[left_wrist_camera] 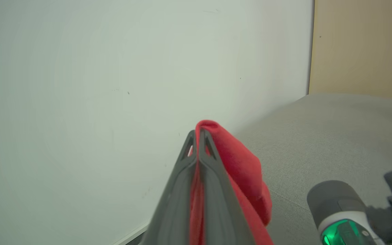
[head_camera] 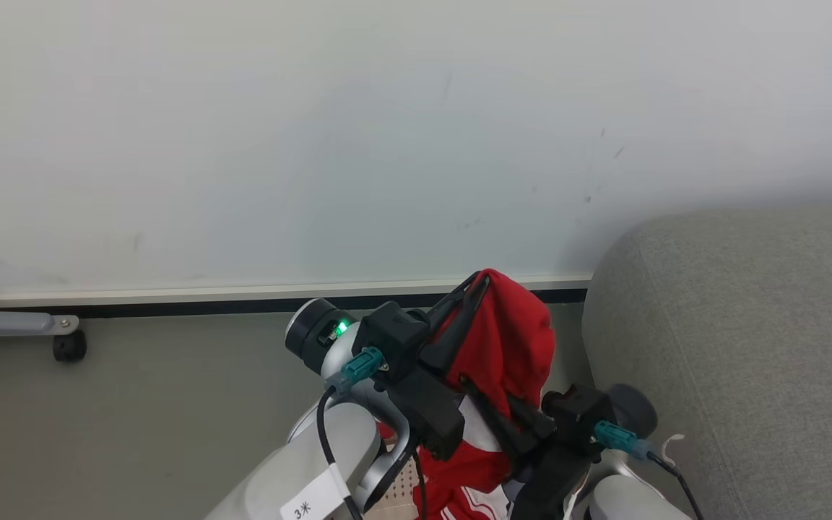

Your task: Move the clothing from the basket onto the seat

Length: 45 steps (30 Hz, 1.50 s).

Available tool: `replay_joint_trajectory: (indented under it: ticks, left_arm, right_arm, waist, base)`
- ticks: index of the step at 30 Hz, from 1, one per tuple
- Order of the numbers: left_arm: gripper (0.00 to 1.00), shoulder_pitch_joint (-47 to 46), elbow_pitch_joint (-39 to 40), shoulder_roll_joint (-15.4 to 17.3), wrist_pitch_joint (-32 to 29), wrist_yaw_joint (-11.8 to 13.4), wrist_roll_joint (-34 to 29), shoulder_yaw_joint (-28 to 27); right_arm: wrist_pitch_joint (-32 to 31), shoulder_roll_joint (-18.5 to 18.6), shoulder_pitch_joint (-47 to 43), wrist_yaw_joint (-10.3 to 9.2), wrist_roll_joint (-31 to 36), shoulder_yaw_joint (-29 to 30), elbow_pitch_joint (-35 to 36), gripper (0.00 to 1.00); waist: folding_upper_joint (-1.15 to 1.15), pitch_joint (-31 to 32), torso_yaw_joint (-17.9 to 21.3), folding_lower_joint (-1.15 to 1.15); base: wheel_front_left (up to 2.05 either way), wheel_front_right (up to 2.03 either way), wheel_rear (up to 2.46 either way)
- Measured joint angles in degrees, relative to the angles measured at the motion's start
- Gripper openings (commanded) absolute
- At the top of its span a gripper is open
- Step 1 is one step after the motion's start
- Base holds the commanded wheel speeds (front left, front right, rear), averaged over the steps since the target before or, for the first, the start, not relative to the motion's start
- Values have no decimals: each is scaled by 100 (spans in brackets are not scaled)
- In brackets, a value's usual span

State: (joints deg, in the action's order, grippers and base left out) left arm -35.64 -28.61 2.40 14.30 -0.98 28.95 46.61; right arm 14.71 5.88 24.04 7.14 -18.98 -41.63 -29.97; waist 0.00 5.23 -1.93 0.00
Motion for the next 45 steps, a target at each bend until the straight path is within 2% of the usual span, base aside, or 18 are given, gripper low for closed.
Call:
replay_joint_trajectory:
  ticks: [6,7,9,10,11,20,26,29,36,45]
  left_arm:
    - [0,125,-22,11,0,57,79,-148]
    - [21,151,-32,21,0,75,125,-188]
    - [40,193,-65,44,0,98,224,-224]
    - [76,213,-71,57,0,100,234,-244]
    - [98,233,-68,71,0,111,236,-266]
    - [100,469,-94,159,1,256,303,-428]
    - [100,685,-79,183,1,260,318,-438]
    - [100,840,-63,208,1,267,316,-415]
    - [100,1037,-45,202,1,267,316,-361]
    - [100,1147,14,151,1,288,316,-299]
  right_arm:
    - [0,97,140,0,-255,5,-25,0]
    - [0,110,170,0,-283,11,-25,0]
    - [0,159,219,0,-336,37,-25,0]
    - [0,191,238,0,-353,57,-24,0]
    - [0,230,249,0,-379,80,-21,0]
    - [-1,638,242,0,-479,434,14,0]
    - [0,958,79,-16,-491,700,190,0]
    - [-1,1176,-140,-151,-523,882,353,0]
    - [-1,1469,-229,-315,-520,1125,732,0]
    - [-1,1694,-99,-359,-472,1288,1152,0]
  waist:
    - [0,-16,32,0]
    - [0,-20,50,0]
    - [0,-28,90,0]
    - [0,-31,111,0]
    - [0,-35,133,0]
    - [0,-91,345,0]
    - [0,-120,539,0]
    - [0,-131,715,0]
    - [0,-150,1050,0]
    - [0,-231,1613,0]
  base:
    - [0,0,0]
    - [0,0,0]
    - [0,0,0]
    - [0,0,0]
    - [0,0,0]
    - [0,0,0]
    - [0,0,0]
    - [0,0,0]
    - [0,0,0]
    - [0,0,0]
